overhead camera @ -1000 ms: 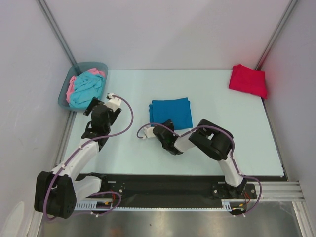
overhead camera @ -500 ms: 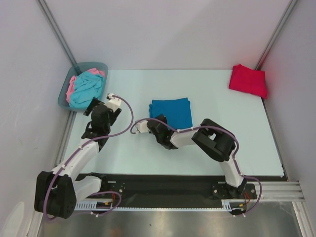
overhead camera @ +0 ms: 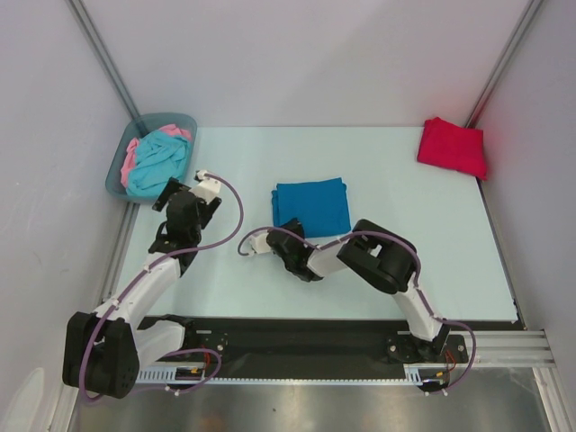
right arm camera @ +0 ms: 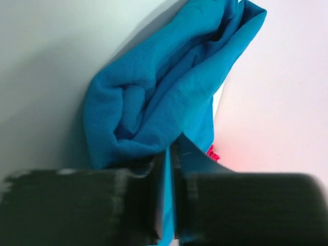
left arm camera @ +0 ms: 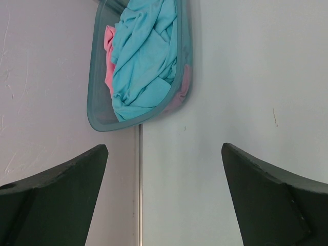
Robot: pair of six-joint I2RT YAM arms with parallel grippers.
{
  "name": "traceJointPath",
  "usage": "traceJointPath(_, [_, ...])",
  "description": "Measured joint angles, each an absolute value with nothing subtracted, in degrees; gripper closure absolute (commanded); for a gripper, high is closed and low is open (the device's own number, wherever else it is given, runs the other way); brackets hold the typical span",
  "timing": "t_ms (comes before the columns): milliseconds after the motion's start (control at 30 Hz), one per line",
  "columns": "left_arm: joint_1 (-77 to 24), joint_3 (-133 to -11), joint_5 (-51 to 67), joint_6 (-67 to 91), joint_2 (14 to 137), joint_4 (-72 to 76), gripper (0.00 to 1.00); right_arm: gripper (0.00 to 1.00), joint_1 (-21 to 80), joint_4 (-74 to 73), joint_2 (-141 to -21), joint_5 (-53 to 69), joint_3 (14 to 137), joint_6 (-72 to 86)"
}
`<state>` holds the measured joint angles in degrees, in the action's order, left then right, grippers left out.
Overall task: Fold and stack the t-shirts
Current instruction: Neatly place the folded tshirt to the corner
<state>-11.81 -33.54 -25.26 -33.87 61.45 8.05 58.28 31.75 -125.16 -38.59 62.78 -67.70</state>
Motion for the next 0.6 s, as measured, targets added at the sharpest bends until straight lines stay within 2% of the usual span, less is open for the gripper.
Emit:
traceJointPath(33, [-11.81, -33.52, -25.26, -33.89, 61.45, 8.08, 0.00, 0.75, 58.19, 30.74, -124.53, -38.28, 62.78, -67.61])
traceJointPath(67, [-11.81, -33.52, -25.26, -33.89, 61.45, 8.08, 0.00, 0.52, 58.06, 29.47, -123.63, -38.06, 62.78, -67.61])
traceJointPath(133, [-11.81, -33.52, -25.26, -33.87, 61.45, 8.10, 0.00, 0.41, 57.52, 26.63, -121.03, -37.67, 63.18, -67.53])
traceJointPath(300, [-11.81, -33.50, -25.26, -33.89, 61.45, 8.12, 0.00, 0.30, 55.83, 14.39, -110.26, -35.03, 65.93, -65.56])
traceJointPath(467, [-11.81, -33.50, -25.23, -33.89, 61.45, 8.14, 0.00, 0.29, 53.98, 0.12, -97.80, -31.07, 67.29, -62.06])
traceJointPath(600, [-11.81, -33.50, -25.23, -33.89, 61.45, 8.25, 0.00, 0.29, 53.47, -4.93, -91.57, -28.10, 61.14, -60.60])
